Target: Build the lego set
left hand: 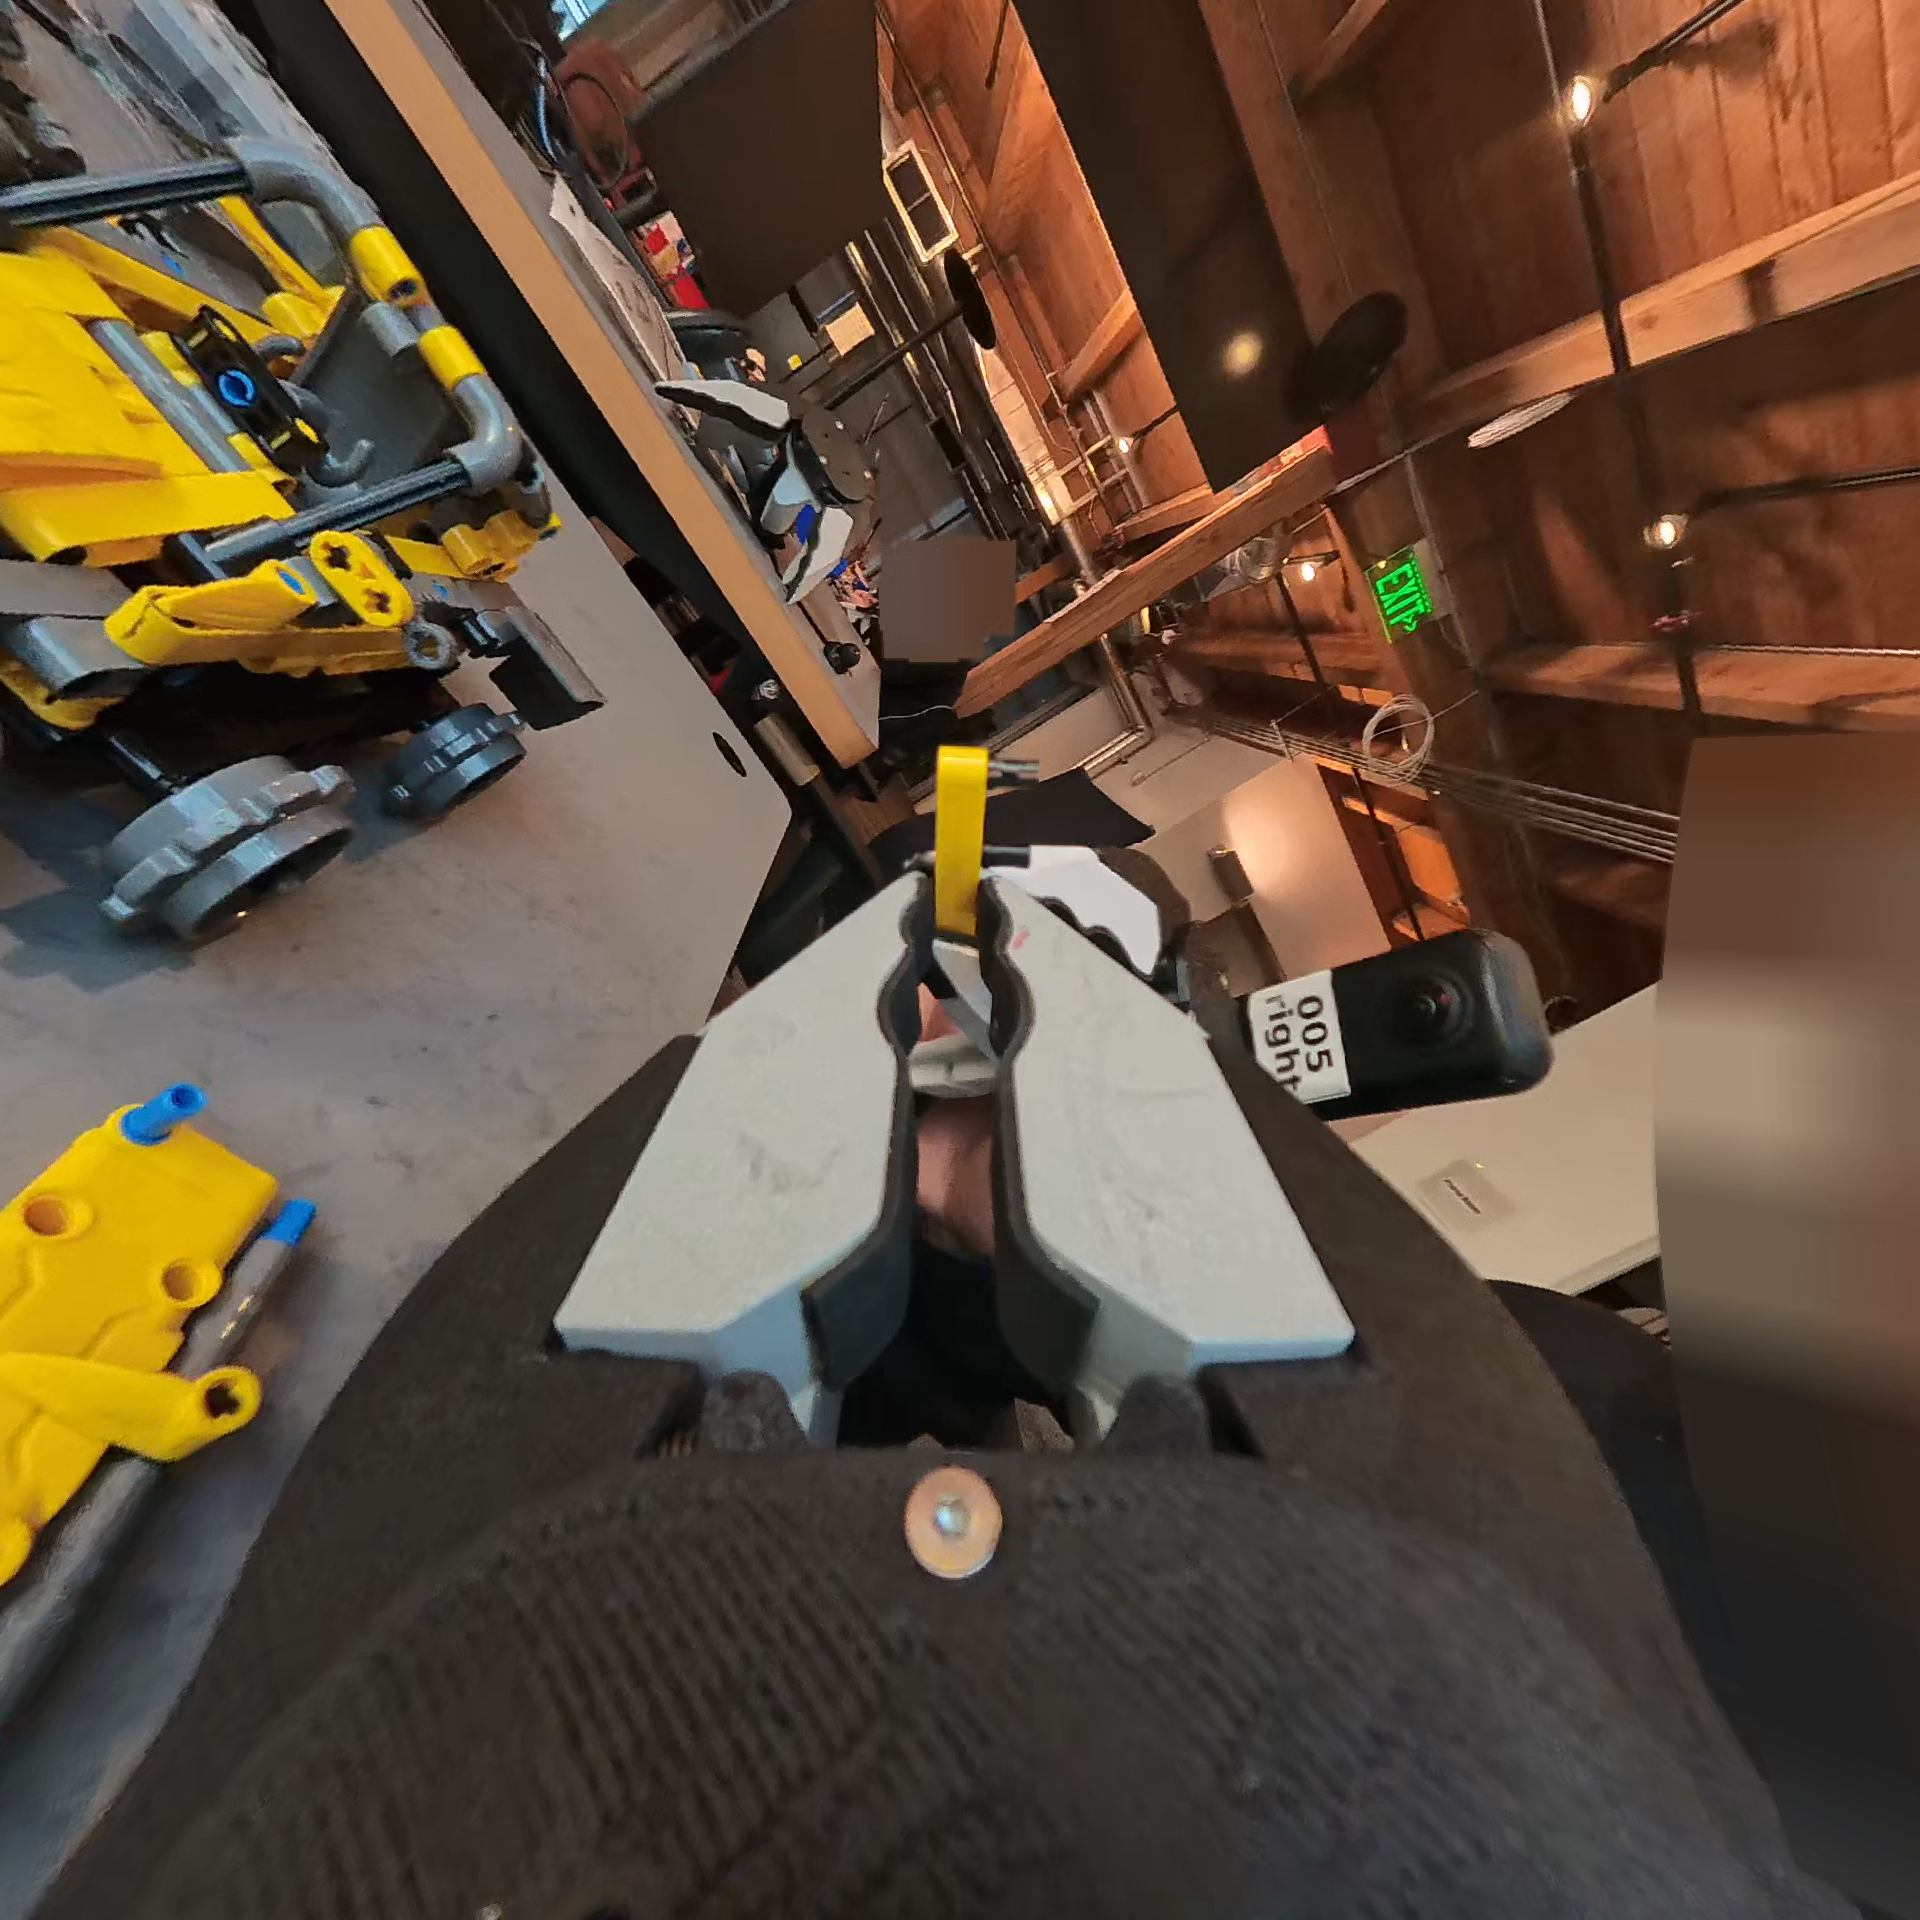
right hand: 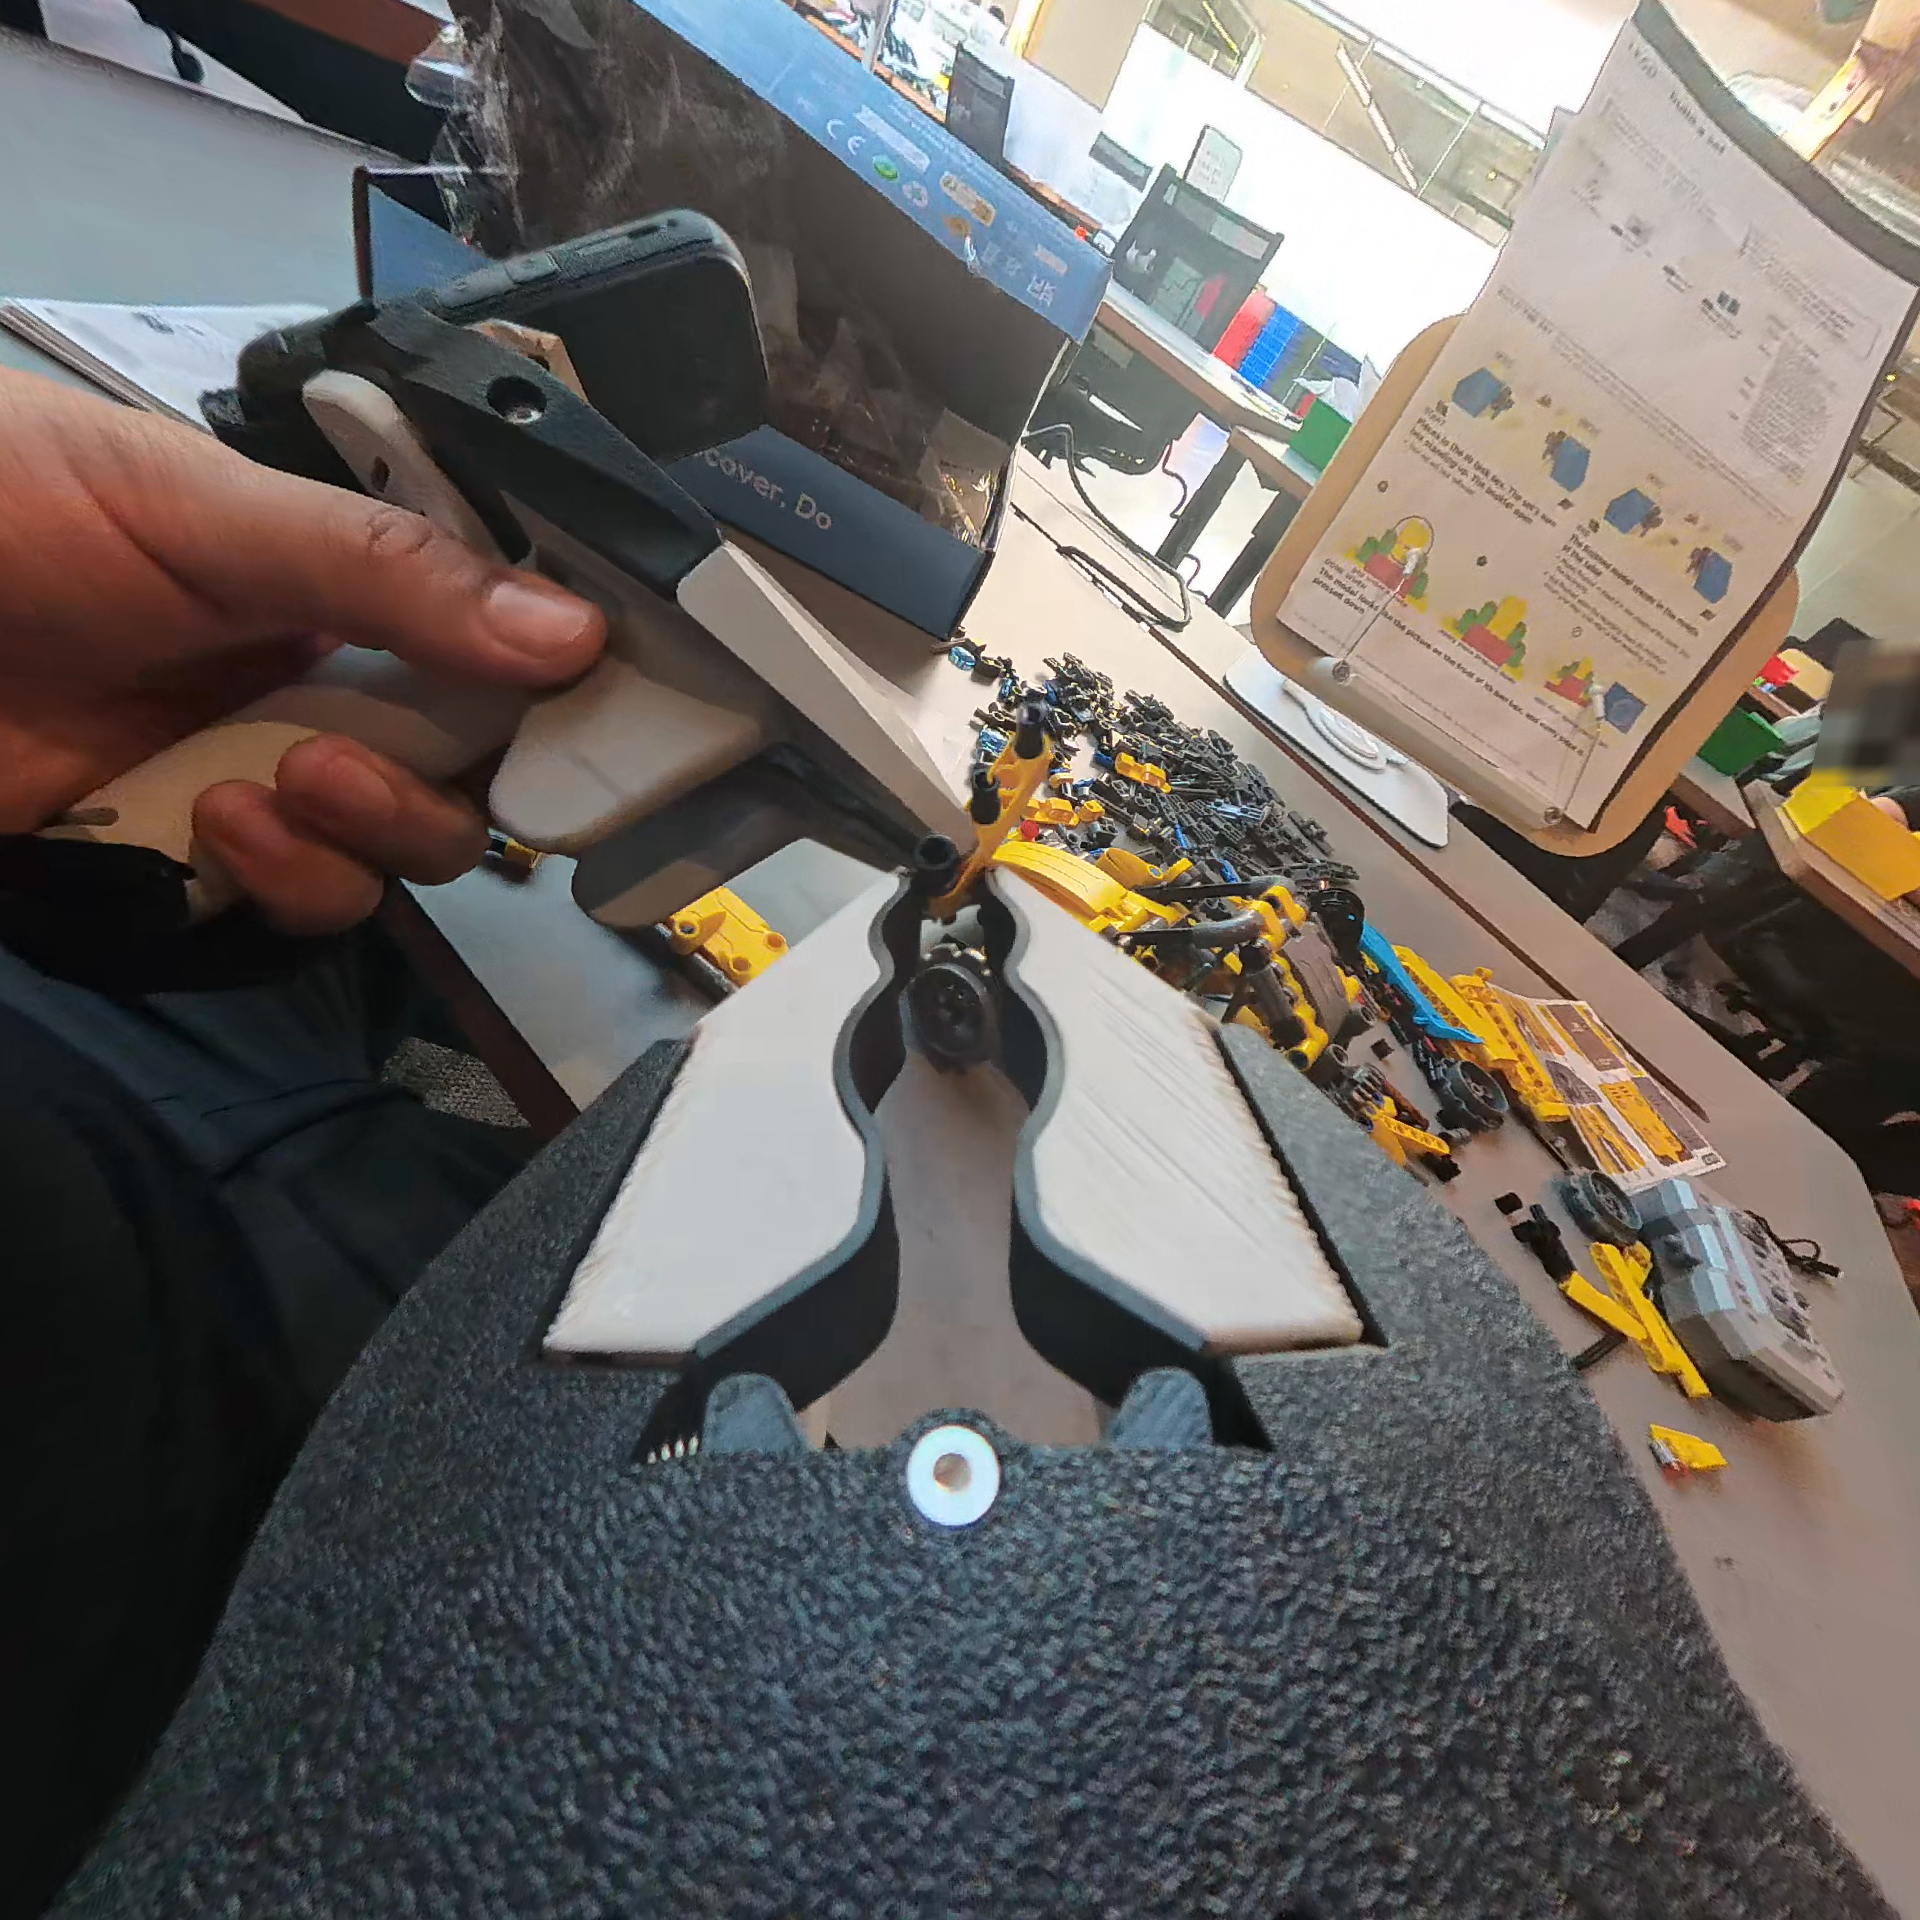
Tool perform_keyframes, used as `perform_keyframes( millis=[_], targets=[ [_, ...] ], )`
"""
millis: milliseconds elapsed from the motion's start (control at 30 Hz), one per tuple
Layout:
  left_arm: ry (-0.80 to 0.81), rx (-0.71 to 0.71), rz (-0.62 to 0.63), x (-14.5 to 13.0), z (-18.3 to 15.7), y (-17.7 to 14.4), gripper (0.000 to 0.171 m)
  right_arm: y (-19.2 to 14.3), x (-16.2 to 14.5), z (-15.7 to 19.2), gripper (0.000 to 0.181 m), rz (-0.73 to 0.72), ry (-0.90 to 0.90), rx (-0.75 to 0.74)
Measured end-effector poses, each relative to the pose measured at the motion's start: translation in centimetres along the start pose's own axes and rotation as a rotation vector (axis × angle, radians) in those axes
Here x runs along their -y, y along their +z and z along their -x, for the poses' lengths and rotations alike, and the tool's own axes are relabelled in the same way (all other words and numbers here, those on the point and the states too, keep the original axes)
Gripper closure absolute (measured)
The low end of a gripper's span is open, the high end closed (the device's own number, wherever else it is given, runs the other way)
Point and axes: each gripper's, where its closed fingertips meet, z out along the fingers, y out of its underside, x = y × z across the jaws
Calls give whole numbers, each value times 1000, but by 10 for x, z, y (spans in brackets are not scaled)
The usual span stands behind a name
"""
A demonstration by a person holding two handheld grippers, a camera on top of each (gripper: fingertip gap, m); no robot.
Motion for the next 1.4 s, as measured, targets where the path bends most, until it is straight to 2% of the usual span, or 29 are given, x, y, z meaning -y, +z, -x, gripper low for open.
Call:
perform_keyframes(
  millis=[100,167,200,300,367,467,633,733,833,900,1200,1267,1300,1333,1400],
  targets=[
    [45,62,26,1,10,-5,165,2,-7,0,174,24,-1,8],
    [116,127,62,3,16,-11,170,3,-12,-1,174,32,33,22],
    [158,164,84,4,20,-16,167,3,-15,-2,174,36,60,36],
    [310,305,172,10,32,-34,143,9,-31,-3,174,77,173,101],
    [456,417,300,9,42,-49,133,13,-43,-2,174,104,247,140],
    [645,602,559,-3,64,-74,120,18,-55,3,174,132,339,192],
    [939,811,900,-13,100,-101,115,22,-63,6,174,159,371,218],
    [992,784,1010,-20,106,-97,121,22,-65,9,174,170,371,227],
    [913,753,1073,-24,108,-94,123,23,-67,13,174,182,369,236],
    [828,743,1078,-24,110,-94,143,23,-67,15,174,188,364,244],
    [786,807,1002,-16,114,-95,143,28,-75,26,174,221,374,285],
    [750,795,943,-11,115,-93,145,28,-77,27,174,226,365,283],
    [726,765,895,-8,111,-90,167,28,-77,28,174,229,362,283],
    [706,712,831,-5,103,-84,171,29,-77,29,174,230,360,283],
    [643,644,737,3,91,-77,171,30,-77,31,174,228,363,284]
  ],
)
